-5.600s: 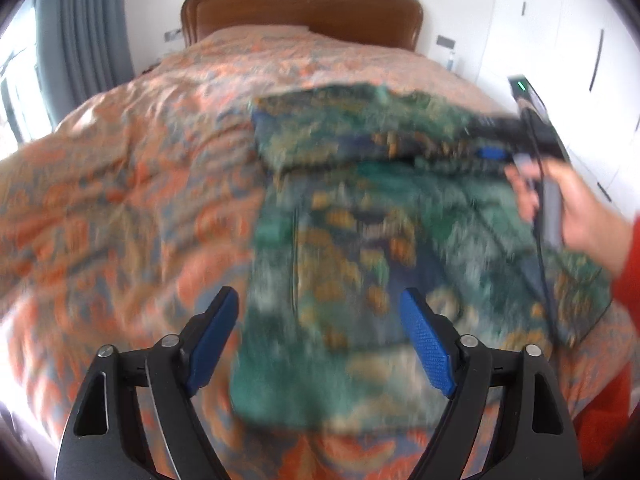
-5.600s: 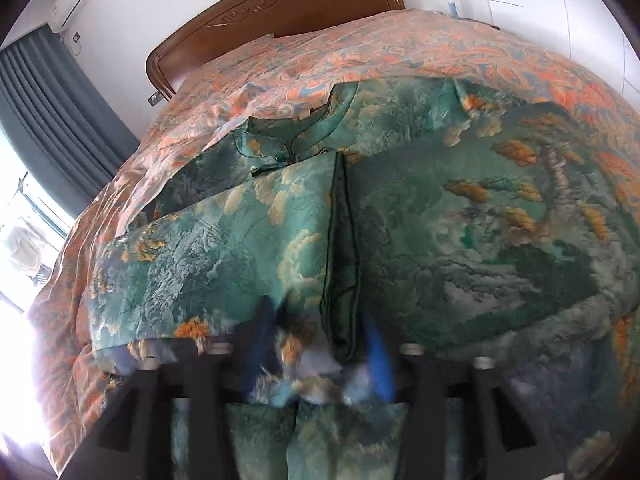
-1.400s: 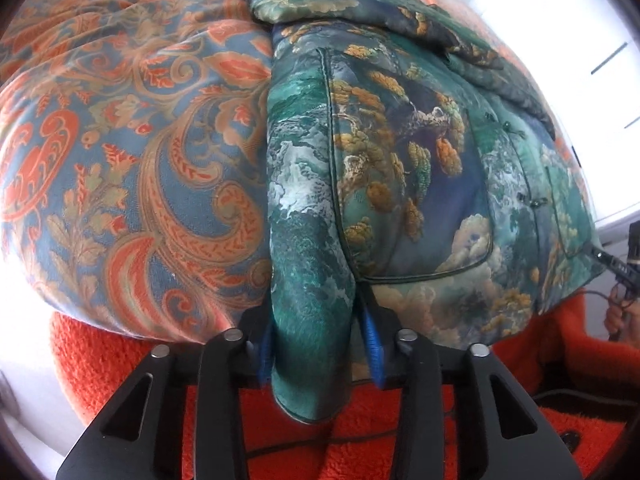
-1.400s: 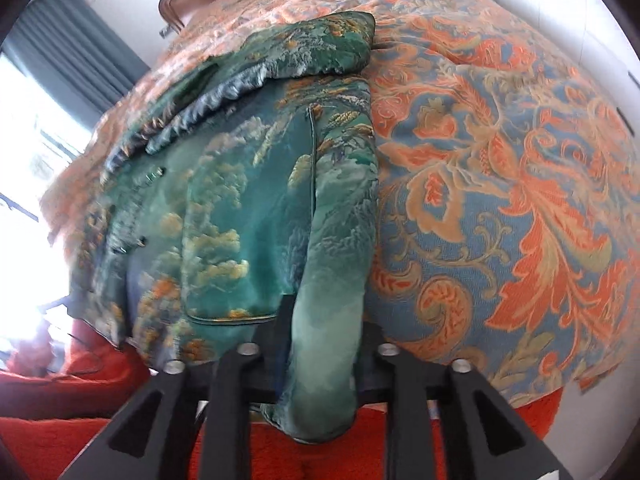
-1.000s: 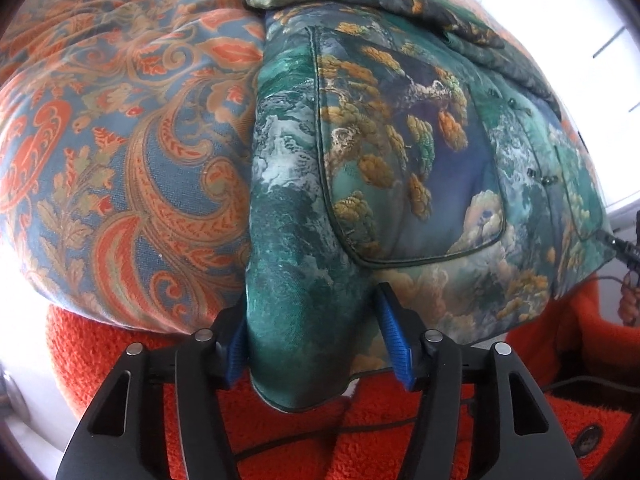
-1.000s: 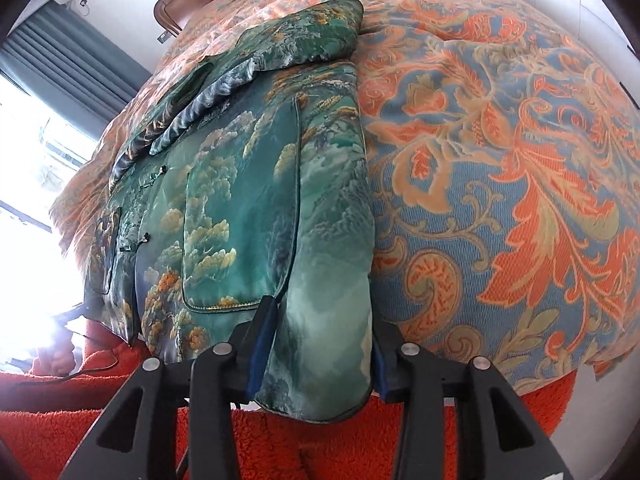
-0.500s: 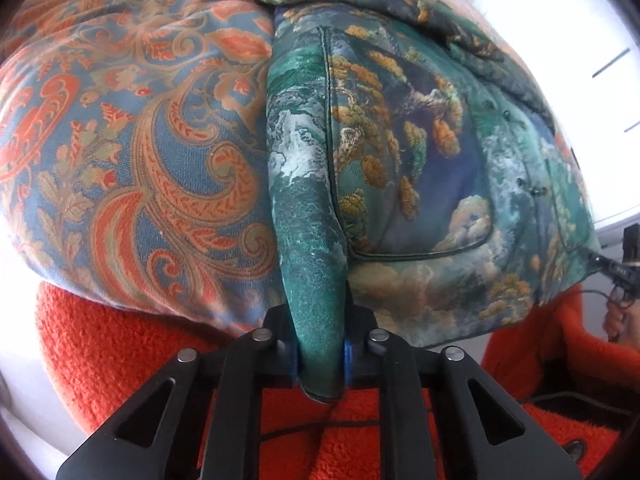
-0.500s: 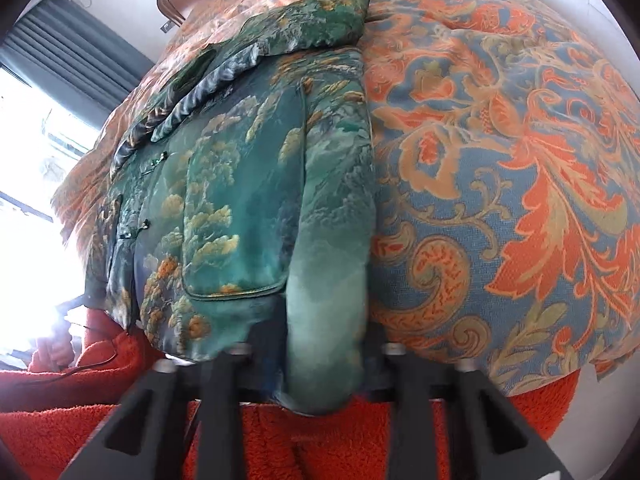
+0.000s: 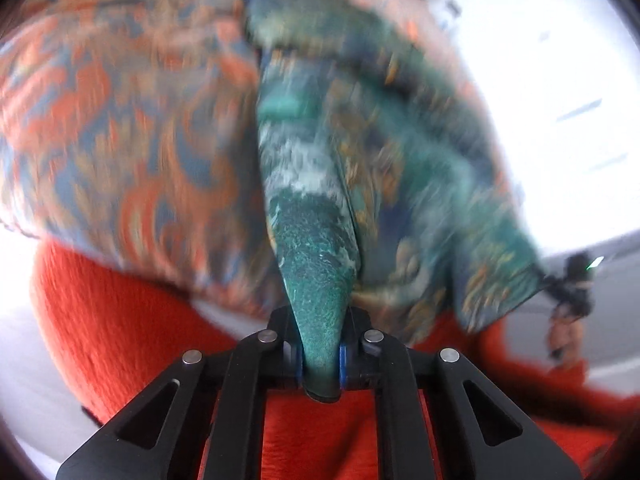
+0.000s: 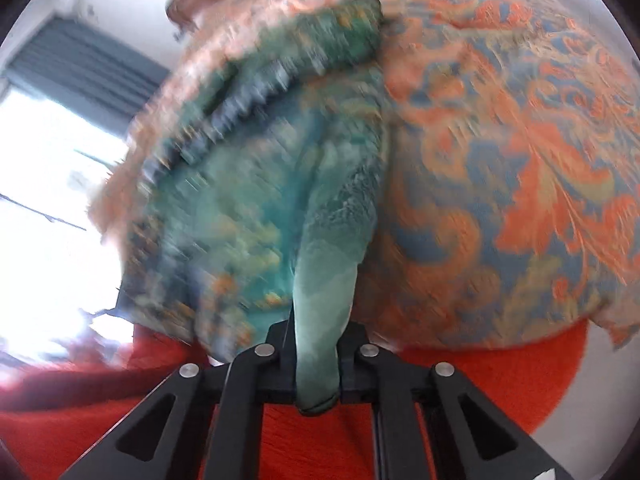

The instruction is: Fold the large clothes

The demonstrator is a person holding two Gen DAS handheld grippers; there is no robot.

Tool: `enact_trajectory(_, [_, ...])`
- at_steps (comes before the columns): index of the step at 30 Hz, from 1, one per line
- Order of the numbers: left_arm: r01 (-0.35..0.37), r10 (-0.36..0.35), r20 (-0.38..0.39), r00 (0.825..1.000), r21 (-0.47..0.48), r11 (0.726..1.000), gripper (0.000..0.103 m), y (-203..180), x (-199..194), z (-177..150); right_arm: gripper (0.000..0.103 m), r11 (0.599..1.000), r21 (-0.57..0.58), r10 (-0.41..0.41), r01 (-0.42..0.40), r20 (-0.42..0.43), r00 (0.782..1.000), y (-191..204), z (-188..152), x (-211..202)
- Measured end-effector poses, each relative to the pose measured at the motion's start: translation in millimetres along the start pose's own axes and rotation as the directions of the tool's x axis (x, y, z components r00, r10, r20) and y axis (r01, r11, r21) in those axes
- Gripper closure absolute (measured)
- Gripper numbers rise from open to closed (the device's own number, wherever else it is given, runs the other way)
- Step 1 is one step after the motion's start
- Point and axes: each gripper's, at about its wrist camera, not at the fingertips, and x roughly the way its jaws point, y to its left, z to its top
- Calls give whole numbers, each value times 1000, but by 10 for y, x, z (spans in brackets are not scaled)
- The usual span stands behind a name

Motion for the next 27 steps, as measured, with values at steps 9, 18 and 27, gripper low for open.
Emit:
enact_trajectory(9, [47, -46, 155, 987, -7, 999, 93, -324, -256, 1411, 93, 988, -14, 155, -155, 188, 970, 393, 1545, -267])
enact_trajectory(18, [-86, 101, 124, 987, -122, 989, 80, -225, 723, 2379, 92, 982, 140, 88, -127, 256, 963, -24, 2730, 630])
enact_trajectory(27, [38, -27, 160, 987, -67, 997, 32, -442, 477, 2572, 35, 858, 354, 263, -374, 323, 909, -558, 2841, 1027])
